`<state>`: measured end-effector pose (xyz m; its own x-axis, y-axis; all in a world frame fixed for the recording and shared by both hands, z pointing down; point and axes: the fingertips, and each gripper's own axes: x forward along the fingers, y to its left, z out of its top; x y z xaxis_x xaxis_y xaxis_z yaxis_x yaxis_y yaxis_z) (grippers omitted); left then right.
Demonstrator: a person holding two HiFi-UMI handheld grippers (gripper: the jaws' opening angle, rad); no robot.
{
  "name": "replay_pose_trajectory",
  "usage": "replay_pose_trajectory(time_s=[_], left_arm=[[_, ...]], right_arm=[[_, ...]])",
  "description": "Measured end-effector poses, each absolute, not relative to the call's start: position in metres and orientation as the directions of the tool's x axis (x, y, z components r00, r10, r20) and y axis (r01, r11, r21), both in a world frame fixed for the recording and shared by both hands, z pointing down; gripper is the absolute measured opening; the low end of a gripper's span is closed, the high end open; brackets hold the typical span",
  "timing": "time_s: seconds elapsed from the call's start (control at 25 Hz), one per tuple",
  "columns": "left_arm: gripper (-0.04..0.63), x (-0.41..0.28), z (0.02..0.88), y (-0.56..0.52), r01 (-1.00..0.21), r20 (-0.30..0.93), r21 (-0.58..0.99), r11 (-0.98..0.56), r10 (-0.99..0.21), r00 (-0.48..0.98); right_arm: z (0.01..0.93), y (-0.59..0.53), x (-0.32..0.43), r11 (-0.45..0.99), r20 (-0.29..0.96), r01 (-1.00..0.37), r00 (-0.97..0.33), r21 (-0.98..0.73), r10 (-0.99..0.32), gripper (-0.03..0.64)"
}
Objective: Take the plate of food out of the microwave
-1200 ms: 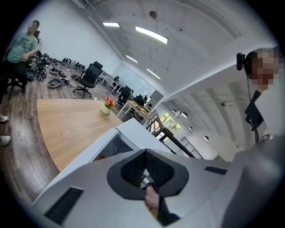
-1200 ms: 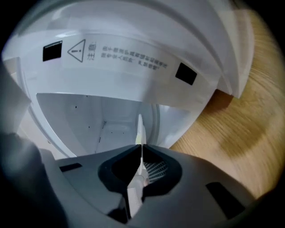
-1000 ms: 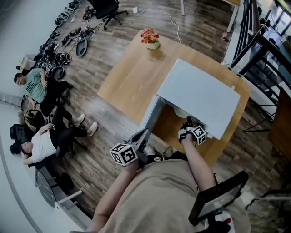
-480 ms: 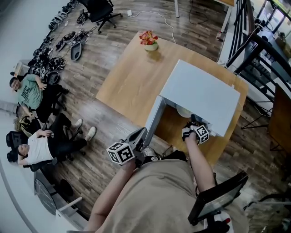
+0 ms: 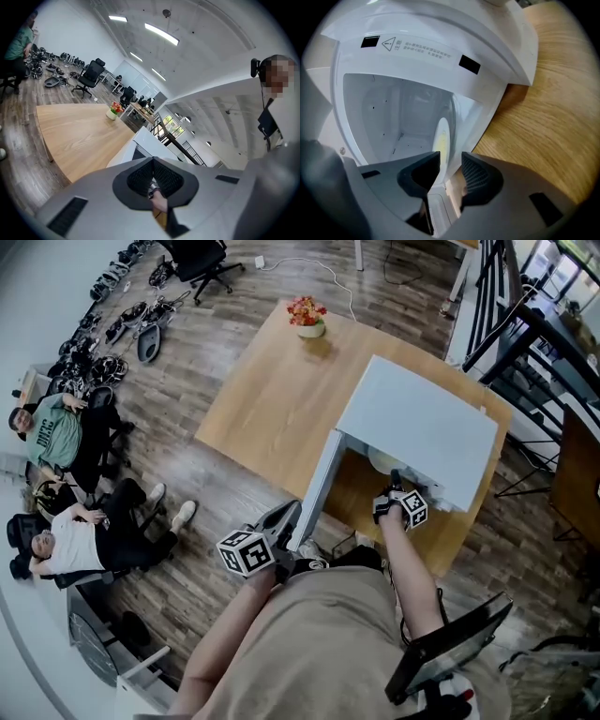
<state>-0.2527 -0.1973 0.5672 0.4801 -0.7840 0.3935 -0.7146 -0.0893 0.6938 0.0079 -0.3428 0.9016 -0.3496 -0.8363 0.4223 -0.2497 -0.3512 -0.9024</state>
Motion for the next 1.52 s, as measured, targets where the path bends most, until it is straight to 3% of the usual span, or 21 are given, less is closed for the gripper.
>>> replay_pose_trajectory(time_s=[0.16, 0.28, 0.72, 1.16, 1.52], left_arm=[[0.005, -0.256, 0.568, -0.192, -0.713, 0.389, 0.695, -0.09, -0.787, 0.479], [0.005, -0.256, 0.566, -0.192, -0.711, 0.381, 0.697, -0.095, -0.791, 0.479], [0.005, -0.228, 0.565, -0.197, -0.689, 0.355, 0.717, -0.106, -0.795, 0.491], [0.005, -0.197, 0.575, -0.198, -0.698, 0.364, 0.711, -0.089, -0.802, 0.473], [0.005, -0.166, 0.589, -0.206, -0.692, 0.352, 0.718, -0.08, -0.815, 0.46]], right_arm=[[0.909, -0.344, 0.004, -0.395, 0.448, -0.212, -0.354, -0.894, -0.821, 0.123], [0.899, -0.348, 0.006, -0.362, 0.394, -0.156, -0.368, -0.919, -0.842, 0.026], [0.847, -0.307, -0.008, -0.268, 0.252, -0.055, -0.56, -0.962, -0.789, 0.017], [0.773, -0.259, -0.005, -0.148, 0.251, -0.203, -0.768, -0.968, -0.589, 0.017], [0.698, -0.246, 0.004, -0.045, 0.21, -0.214, -0.864, -0.976, -0.458, 0.017]])
